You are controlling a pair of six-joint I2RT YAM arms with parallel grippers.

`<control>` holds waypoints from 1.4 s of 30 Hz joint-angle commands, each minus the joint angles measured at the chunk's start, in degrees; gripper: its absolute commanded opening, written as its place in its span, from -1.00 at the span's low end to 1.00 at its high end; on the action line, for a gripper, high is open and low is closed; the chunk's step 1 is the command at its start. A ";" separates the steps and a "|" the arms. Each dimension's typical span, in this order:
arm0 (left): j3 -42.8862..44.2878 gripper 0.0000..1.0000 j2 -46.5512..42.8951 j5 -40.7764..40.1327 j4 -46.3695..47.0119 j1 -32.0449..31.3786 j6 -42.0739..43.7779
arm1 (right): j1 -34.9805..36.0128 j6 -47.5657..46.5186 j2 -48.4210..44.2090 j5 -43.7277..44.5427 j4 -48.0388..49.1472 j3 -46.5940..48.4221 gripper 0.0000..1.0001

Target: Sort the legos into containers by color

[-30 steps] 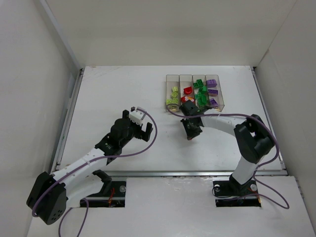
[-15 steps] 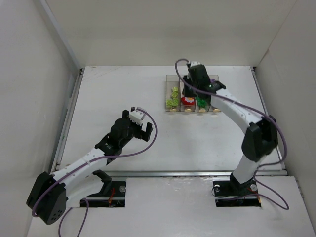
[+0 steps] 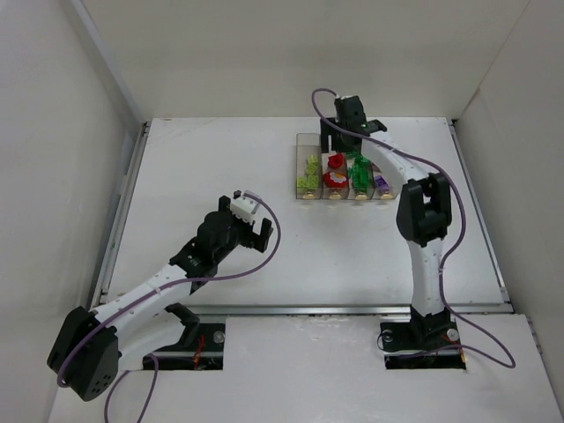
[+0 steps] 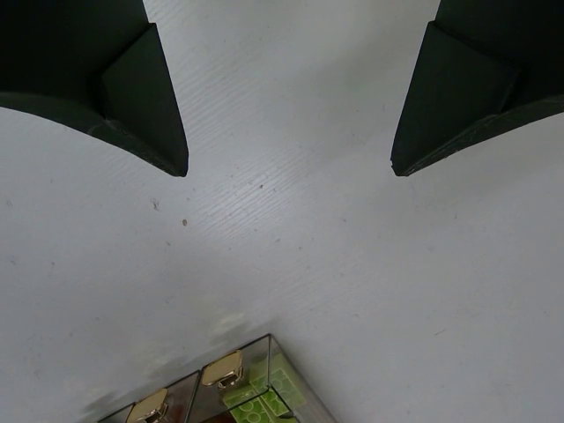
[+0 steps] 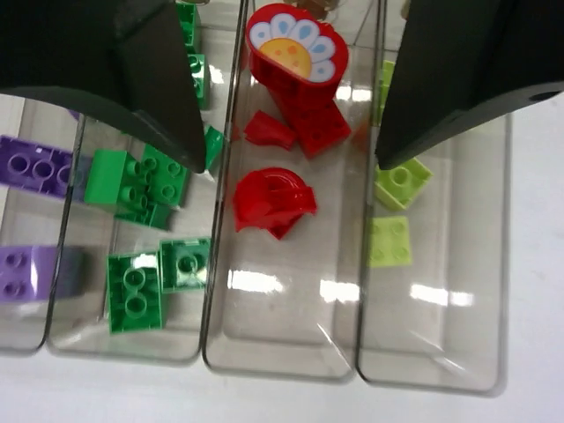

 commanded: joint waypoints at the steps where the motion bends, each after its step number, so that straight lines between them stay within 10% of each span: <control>1: -0.14 0.99 -0.30 0.63 2.24 0.11 0.29 | 0.60 -3.28 -2.18 -1.41 1.51 5.47 0.70; 16: -0.14 0.99 -1.44 1.68 2.24 0.11 0.29 | -11.51 0.40 -33.62 -2.46 6.07 -16.83 1.00; 27: -0.67 0.99 -2.49 0.54 2.24 0.11 -0.24 | -28.75 7.51 -57.88 18.62 9.06 -43.03 1.00; 42: -2.78 0.99 -3.55 -26.09 10.06 0.11 -3.49 | -29.37 13.40 -67.48 32.52 4.77 -51.13 1.00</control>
